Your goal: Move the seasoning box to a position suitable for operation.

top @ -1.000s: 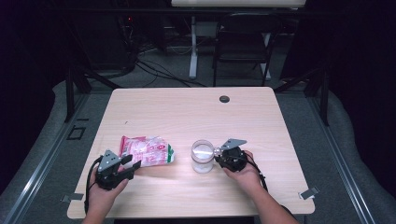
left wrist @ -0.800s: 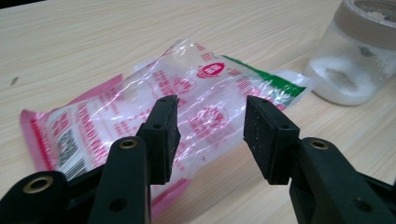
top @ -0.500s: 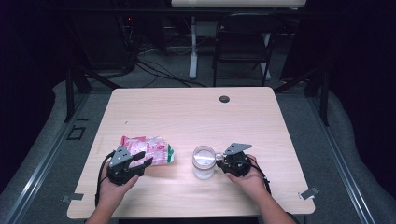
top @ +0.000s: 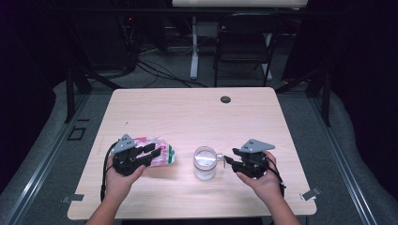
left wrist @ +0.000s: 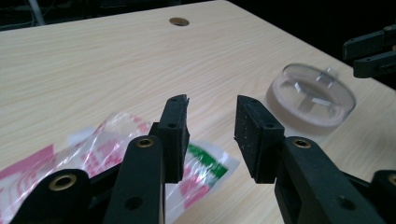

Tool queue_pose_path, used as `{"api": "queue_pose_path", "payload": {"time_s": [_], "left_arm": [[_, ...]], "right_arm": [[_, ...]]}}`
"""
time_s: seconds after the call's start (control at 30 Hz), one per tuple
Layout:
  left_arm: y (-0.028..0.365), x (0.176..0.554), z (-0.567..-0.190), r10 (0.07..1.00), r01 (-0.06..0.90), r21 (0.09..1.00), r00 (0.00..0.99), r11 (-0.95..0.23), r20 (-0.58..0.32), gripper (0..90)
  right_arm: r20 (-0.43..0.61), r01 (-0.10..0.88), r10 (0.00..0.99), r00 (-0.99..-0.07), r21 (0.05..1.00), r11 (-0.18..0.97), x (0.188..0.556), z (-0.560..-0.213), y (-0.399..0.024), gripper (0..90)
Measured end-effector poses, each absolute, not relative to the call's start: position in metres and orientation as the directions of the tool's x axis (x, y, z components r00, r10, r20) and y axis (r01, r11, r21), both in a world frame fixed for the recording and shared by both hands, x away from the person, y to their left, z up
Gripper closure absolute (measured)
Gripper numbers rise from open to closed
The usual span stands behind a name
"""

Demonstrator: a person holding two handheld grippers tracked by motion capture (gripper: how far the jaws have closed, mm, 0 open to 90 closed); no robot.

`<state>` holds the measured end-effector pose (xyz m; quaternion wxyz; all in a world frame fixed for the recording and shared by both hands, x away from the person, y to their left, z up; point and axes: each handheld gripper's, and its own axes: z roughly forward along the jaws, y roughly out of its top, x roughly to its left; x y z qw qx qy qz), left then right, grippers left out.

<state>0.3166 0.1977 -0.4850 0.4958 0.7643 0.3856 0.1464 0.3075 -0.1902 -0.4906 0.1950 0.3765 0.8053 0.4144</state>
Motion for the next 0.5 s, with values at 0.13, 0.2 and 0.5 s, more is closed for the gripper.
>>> {"api": "queue_pose_path", "payload": {"time_s": [0.13,0.2,0.5], "left_arm": [[0.183,0.327,-0.468,0.734,0.441,0.881,0.654,-0.173,-0.183,63.9],[0.169,0.334,-0.462,0.739,0.438,0.882,0.650,-0.172,-0.179,61.8],[0.139,0.341,-0.476,0.705,0.464,0.859,0.683,-0.217,-0.191,62.1]], "right_arm": [[0.080,0.470,0.780,-0.621,0.834,0.288,0.311,-0.472,-0.189,55.8],[0.163,0.529,0.791,-0.590,0.818,0.225,0.318,-0.459,-0.184,57.3],[0.182,0.588,0.831,-0.525,0.784,0.200,0.324,-0.466,-0.174,61.4]]}}
